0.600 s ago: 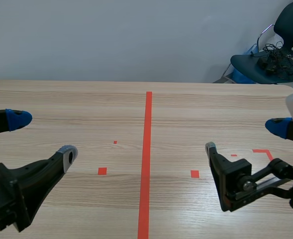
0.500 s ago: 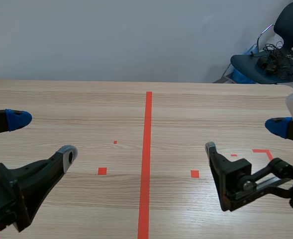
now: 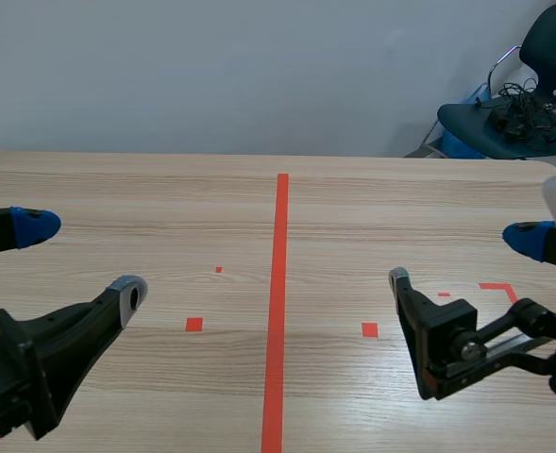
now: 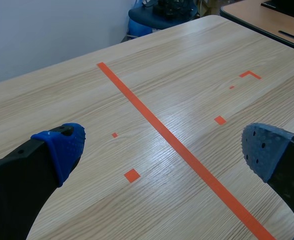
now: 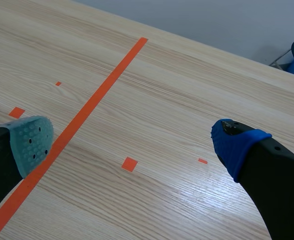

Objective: Do the leaf sorting experiment

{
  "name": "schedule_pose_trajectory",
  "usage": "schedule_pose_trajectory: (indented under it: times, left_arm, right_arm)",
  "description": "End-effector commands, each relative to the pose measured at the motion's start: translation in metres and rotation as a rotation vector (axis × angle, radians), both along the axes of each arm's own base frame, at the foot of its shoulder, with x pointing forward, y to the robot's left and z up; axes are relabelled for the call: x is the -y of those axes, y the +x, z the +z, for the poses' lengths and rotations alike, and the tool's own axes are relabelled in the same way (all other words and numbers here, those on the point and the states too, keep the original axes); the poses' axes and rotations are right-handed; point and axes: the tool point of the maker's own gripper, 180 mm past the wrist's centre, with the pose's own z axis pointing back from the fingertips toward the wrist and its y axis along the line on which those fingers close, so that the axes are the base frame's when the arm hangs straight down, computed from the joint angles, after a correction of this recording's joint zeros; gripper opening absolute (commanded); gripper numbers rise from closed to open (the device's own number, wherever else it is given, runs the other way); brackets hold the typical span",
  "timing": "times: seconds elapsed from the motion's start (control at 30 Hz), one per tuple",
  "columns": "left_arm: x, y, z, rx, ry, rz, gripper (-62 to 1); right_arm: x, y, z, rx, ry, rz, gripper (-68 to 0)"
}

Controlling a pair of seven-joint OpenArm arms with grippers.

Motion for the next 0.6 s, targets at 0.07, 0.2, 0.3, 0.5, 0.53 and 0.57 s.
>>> schedule_pose_trajectory:
  times: [0.07, 0.2, 0.3, 0.5, 0.53, 0.57]
  left_arm:
    - [0.0, 0.0019, 0.0061, 0.019, -0.014, 0.004, 1.4]
    - [0.0, 0.0019, 0.0061, 0.019, -0.014, 0.004, 1.4]
    - [0.0, 0.0019, 0.0061, 0.019, -0.014, 0.004, 1.4]
    - [0.0, 0.0019, 0.0061, 0.019, -0.014, 0.004, 1.4]
    - [0.0, 0.0019, 0.0061, 0.019, -0.014, 0.004, 1.4]
    - [0.0, 0.0019, 0.0061, 0.019, -0.014, 0.004, 1.4]
  right_arm:
    - [-0.0023, 0.0055, 0.0176, 0.055, 0.012, 0.004, 0.4]
    - [-0.0023, 0.0055, 0.0177, 0.056, 0.012, 0.004, 0.4]
    - [-0.0023, 0.0055, 0.0177, 0.056, 0.012, 0.004, 0.4]
    - [-0.0023, 0.0055, 0.0176, 0.055, 0.012, 0.004, 0.4]
    - [-0.0022, 0.0054, 0.017, 0.052, 0.011, 0.003, 0.4]
    - [-0.0021, 0.0053, 0.0163, 0.048, 0.01, 0.003, 0.4]
